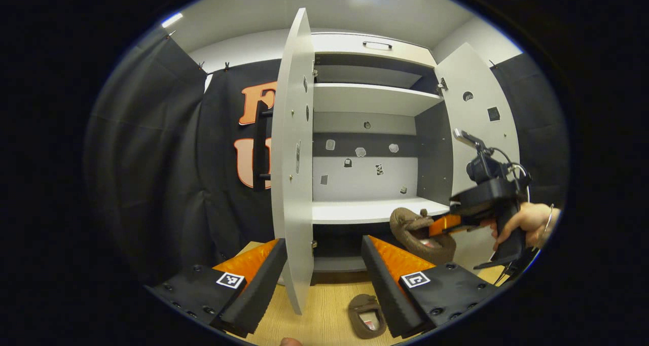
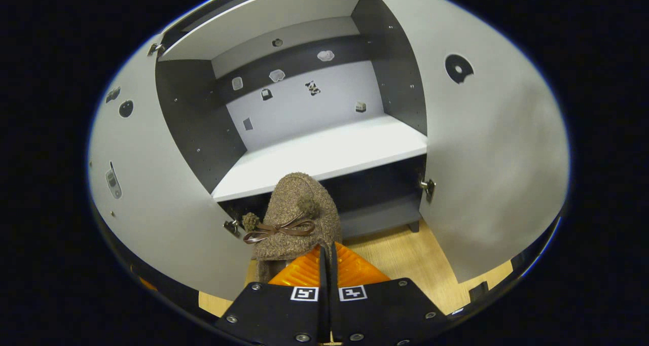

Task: Grab one shoe with the right hand and put it into the shoe cabinet, grab the other shoe with the left hand and put it into the shoe cabinet; then close the right door with the right hand and the left door with the left hand.

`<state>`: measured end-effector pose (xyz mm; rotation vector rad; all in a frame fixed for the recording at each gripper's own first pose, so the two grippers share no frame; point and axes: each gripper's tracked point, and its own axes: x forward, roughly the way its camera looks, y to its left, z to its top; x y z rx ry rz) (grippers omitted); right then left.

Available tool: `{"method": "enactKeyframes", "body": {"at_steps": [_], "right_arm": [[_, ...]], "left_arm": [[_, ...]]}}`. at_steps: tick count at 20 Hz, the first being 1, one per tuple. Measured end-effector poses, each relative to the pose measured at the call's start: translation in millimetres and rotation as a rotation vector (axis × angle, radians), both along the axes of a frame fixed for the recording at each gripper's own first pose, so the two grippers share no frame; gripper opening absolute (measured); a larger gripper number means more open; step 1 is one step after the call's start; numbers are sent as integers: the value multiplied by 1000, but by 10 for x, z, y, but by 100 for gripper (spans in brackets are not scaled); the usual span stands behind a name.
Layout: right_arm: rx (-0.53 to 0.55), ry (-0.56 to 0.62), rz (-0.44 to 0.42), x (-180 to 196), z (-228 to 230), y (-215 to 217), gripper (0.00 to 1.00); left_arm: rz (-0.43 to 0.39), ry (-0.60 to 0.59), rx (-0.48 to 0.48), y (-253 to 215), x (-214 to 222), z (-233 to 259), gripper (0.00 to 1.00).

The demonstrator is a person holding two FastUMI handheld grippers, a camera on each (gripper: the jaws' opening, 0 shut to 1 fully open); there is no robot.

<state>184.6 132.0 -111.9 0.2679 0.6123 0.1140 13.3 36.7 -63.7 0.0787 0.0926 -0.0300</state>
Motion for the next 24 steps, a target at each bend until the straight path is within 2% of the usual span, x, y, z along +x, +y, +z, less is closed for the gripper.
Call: {"method": "enactKeyframes", "body": {"at_steps": [3,4,8,11,15,16,18,19,20,21,24], "right_arm": [[3,-27,-19,379,225,-43,0],[-2,-33,-24,509,288,-56,0],[-20,-59,-31,937,533,-45,0],[-42,-77,-53,1340,671,-73,0],[-14,-47,-80,1859,641,-37,0],[-9,-34,-85,1977,609,-24,0],[-3,-22,-96,2185,564,-8,0],[5,-12,-99,2274,523,10,0],[17,-1,-104,2342,493,17,0],[32,11,-108,2408,457,24,0],[45,47,-119,2574,301,17,0]], "left_arm": [[-4,1,0,-19,14,-20,96],[-6,4,-4,-25,27,-33,94],[-8,8,5,-9,79,-74,99],[-1,17,1,15,110,-125,96],[10,37,-2,49,161,-214,94],[16,44,-2,66,179,-237,99],[29,49,-4,102,200,-257,99],[39,54,-3,129,209,-286,94],[49,61,-4,155,216,-312,96],[57,69,-5,182,219,-337,94],[76,84,-7,240,226,-390,99]]}}
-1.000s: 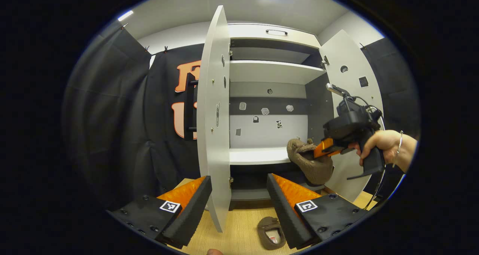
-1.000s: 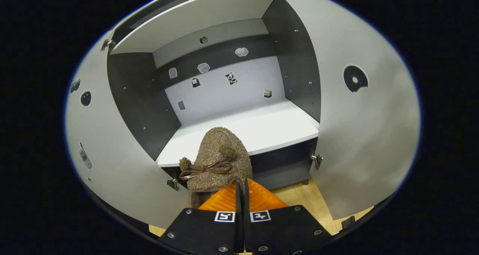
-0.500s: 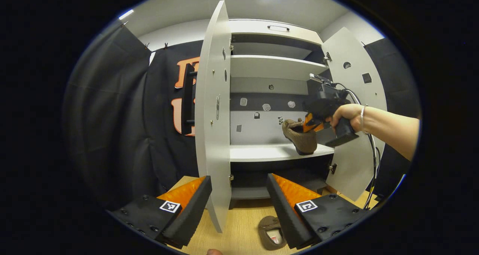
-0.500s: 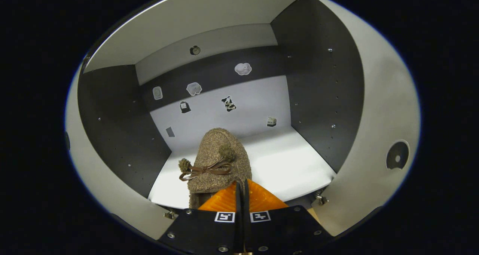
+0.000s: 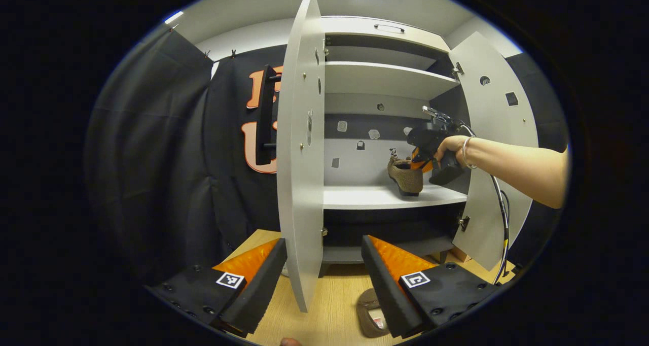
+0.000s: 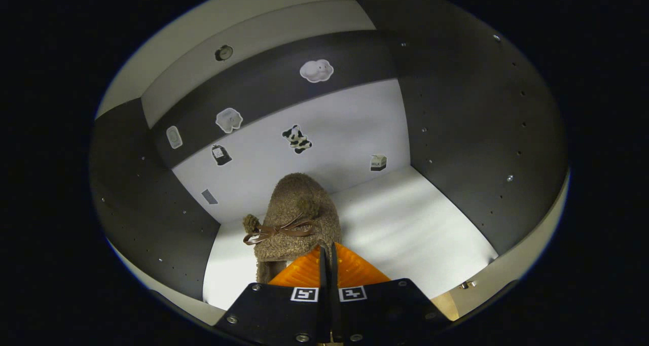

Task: Grab one shoe with the right hand and put it into the shoe cabinet, grab the other shoe with the left hand and put it into the shoe cabinet; then close the right door with the right hand and the left door with the left hand.

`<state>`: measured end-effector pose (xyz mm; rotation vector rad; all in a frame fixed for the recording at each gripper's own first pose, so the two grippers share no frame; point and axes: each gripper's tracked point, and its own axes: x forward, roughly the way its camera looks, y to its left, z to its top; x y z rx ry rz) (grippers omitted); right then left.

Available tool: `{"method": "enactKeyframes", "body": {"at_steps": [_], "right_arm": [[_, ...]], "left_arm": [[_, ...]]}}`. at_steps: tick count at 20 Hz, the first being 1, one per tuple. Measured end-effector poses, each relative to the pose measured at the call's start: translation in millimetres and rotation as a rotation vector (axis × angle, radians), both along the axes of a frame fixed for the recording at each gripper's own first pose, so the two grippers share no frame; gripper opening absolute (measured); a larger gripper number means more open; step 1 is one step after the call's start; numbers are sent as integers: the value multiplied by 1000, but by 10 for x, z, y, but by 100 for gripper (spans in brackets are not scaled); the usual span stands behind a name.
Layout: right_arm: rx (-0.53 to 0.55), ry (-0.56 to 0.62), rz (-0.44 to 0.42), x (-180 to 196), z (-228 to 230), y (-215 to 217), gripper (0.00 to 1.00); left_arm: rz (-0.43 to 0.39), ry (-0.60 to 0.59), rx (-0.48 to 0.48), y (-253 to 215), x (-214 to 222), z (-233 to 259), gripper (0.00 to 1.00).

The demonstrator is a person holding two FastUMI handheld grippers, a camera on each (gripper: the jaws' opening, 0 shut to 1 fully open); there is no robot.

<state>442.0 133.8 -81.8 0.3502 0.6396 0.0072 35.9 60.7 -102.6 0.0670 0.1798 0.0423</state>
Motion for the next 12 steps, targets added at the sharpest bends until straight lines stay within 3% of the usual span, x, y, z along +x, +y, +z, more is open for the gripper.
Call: {"method": "enactKeyframes", "body": {"at_steps": [6,12], "right_arm": [[-42,19,11,33,-77,-17,2],[-29,-59,13,-110,309,-72,21]], "left_arm": [[7,23,0,-9,6,-79,96],[-9,13,-3,-93,-7,-46,96]]}}
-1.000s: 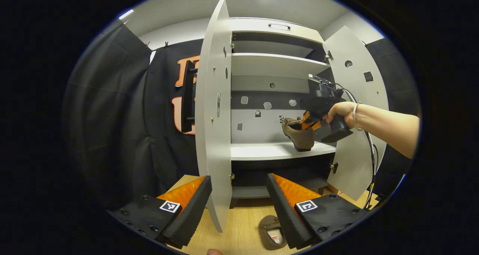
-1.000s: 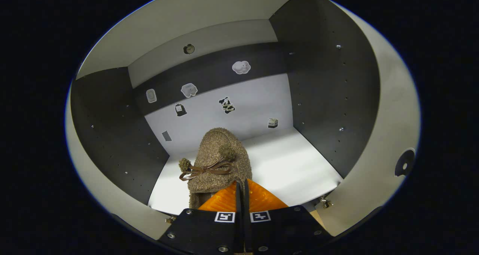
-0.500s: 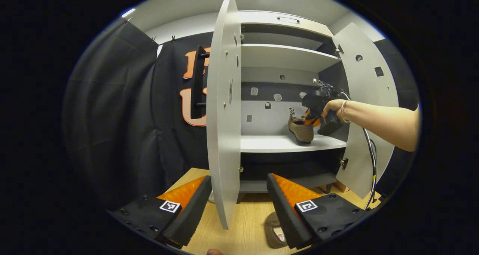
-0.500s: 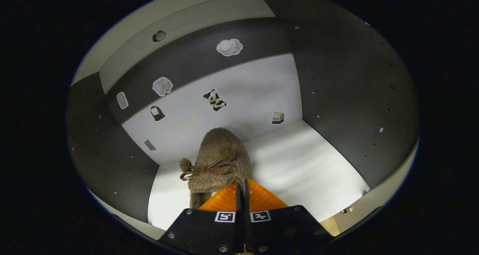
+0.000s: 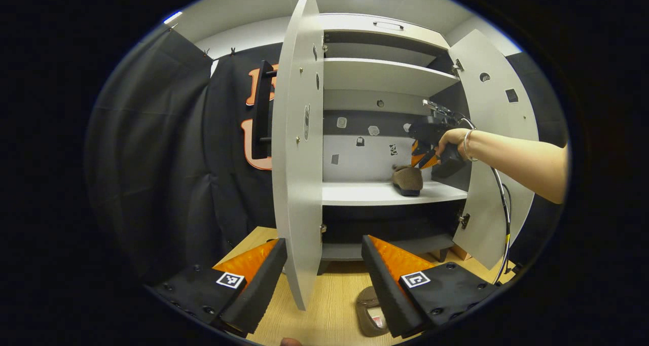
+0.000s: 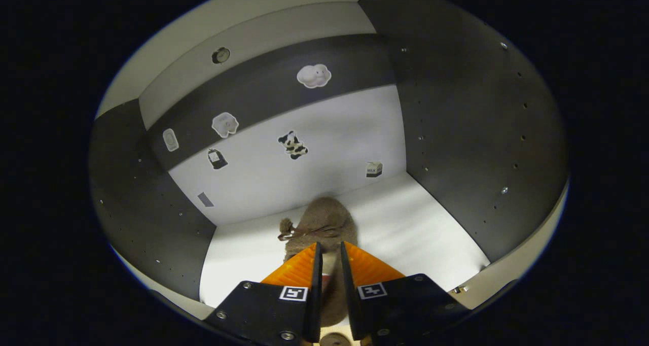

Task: Grab one shoe with the right hand and put it into the shoe cabinet, grab the other shoe with the left hand and put it into the shoe cabinet; then close the right door with the right hand and the left door with the left hand.

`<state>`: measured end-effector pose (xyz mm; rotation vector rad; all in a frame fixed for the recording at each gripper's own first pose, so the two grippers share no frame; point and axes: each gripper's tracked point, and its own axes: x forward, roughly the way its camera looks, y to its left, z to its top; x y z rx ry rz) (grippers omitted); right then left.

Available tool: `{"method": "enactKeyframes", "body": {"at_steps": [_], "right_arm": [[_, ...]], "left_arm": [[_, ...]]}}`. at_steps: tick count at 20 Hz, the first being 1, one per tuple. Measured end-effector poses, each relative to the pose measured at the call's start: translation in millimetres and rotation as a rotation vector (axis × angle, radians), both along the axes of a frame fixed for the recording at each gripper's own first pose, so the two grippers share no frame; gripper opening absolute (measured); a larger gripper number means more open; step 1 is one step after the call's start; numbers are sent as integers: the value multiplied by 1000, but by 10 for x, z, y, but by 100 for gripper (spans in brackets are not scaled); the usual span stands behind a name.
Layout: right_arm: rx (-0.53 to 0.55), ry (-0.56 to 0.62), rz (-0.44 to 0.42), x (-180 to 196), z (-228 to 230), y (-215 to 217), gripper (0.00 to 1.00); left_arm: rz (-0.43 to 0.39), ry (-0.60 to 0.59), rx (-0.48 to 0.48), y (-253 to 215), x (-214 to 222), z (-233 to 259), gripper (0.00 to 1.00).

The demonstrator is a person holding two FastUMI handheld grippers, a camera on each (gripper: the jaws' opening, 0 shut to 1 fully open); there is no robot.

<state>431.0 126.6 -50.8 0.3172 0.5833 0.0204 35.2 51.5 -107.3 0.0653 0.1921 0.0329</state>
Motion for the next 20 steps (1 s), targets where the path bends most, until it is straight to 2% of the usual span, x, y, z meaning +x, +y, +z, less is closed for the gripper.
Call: {"method": "enactKeyframes", "body": {"at_steps": [4,5,6,9,12,13,15,20], "right_arm": [[-40,-98,46,-384,360,5,36],[-44,-125,57,-507,450,21,29],[-49,-148,69,-644,520,42,42],[-75,-226,92,-1061,721,26,54],[-85,-287,100,-1495,856,-18,61],[-90,-303,101,-1636,886,-44,67],[-119,-343,100,-1871,945,-110,73],[-141,-399,98,-2469,1002,-241,83]], "left_arm": [[-15,4,-8,-81,-36,-8,96],[-19,3,-9,-102,-48,-13,96],[-23,0,-9,-121,-54,-7,96],[-39,2,-9,-190,-78,-58,96],[-53,19,-13,-237,-93,-145,96],[-60,31,-18,-260,-107,-193,94],[-66,56,-29,-289,-120,-307,95],[-80,155,-34,-368,-119,-818,96]]}}
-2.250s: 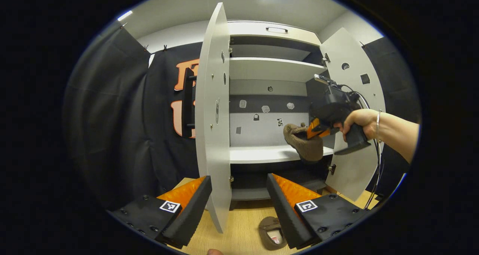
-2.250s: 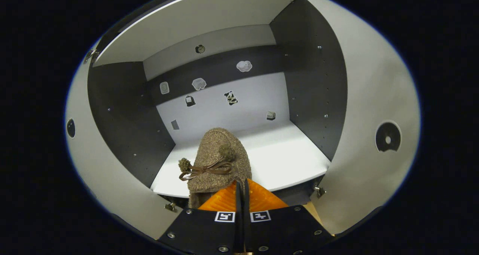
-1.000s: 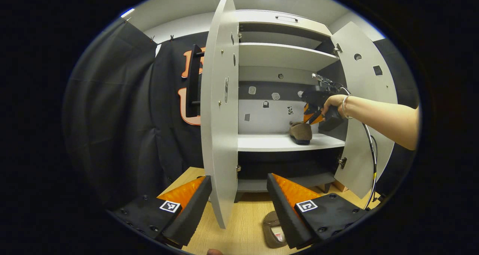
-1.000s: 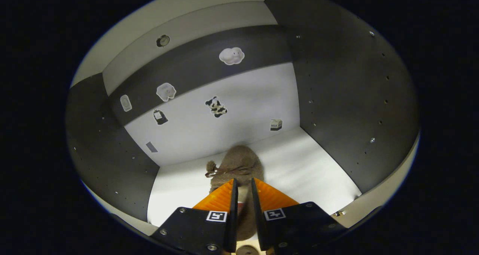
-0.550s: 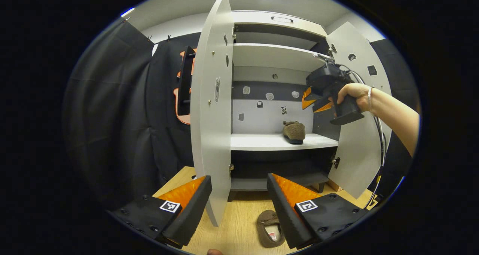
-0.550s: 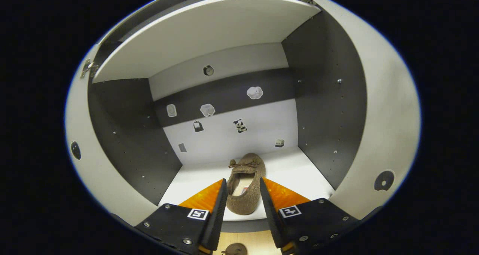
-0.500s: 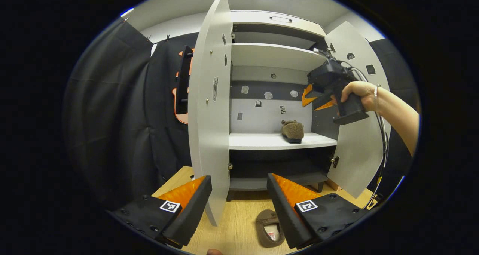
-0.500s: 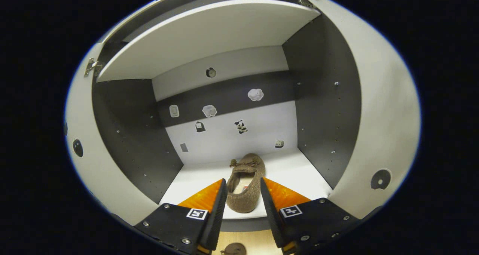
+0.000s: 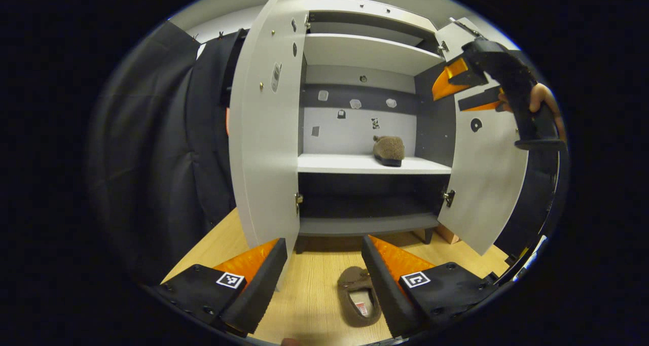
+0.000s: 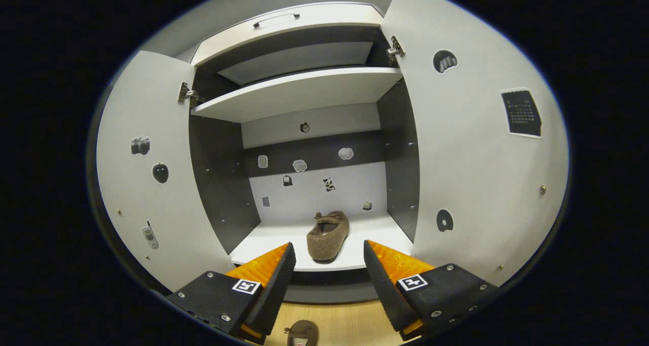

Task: Grab one shoe with the right hand and put it into the shoe cabinet, grab the other shoe with the left hand and put it into the shoe cabinet; then close the right door with the right hand and the left door with the left hand.

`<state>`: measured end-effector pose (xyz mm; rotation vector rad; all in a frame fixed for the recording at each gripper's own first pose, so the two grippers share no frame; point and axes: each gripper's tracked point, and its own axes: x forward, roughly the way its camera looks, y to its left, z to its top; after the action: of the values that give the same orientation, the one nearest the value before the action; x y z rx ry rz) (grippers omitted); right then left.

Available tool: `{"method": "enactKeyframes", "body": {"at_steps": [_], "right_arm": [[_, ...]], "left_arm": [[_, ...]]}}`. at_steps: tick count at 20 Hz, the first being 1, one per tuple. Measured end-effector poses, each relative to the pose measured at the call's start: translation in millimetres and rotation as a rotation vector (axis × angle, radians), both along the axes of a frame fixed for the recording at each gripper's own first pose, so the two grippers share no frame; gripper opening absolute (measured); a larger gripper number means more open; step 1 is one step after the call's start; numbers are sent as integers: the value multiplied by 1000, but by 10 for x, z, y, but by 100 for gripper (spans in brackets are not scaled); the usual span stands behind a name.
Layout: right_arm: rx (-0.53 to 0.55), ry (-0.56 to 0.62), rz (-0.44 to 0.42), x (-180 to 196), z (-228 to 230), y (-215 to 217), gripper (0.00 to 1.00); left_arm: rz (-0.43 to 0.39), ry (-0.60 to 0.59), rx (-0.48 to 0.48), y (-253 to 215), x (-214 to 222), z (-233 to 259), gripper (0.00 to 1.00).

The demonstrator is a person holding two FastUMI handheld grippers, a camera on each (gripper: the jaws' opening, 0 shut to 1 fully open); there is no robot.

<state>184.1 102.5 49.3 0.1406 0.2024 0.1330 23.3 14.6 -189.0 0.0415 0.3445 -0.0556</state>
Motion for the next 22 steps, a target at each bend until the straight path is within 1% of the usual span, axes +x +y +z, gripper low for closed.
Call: {"method": "enactKeyframes", "body": {"at_steps": [4,5,6,7,8,10,11,15,17,20,22], "right_arm": [[-1,-18,-5,-349,9,-132,93],[-11,-25,-13,-425,23,-192,99],[-22,-36,-24,-492,48,-247,99],[-34,-50,-36,-535,75,-309,92],[-50,-57,-47,-577,73,-364,92],[-62,-58,-58,-650,72,-448,92],[-61,-58,-61,-684,74,-469,92],[-52,-58,-78,-795,87,-619,93],[-53,-58,-83,-821,94,-678,93],[-56,-54,-85,-837,82,-737,93],[-62,-43,-78,-861,43,-749,93]], "left_arm": [[-41,118,8,-139,2,-535,97],[-51,155,-5,-174,-8,-677,97],[-58,190,-18,-205,-1,-809,99],[-60,232,-25,-219,-19,-952,99],[-63,269,-29,-229,-19,-1091,97],[-62,327,-31,-254,-29,-1329,99],[-60,359,-29,-244,-30,-1476,97],[-57,472,-6,-191,-37,-1971,98],[-50,507,-3,-165,-14,-2146,97],[-42,577,-48,-195,-26,-2351,98],[-39,598,-52,-178,-1,-2438,98]]}}
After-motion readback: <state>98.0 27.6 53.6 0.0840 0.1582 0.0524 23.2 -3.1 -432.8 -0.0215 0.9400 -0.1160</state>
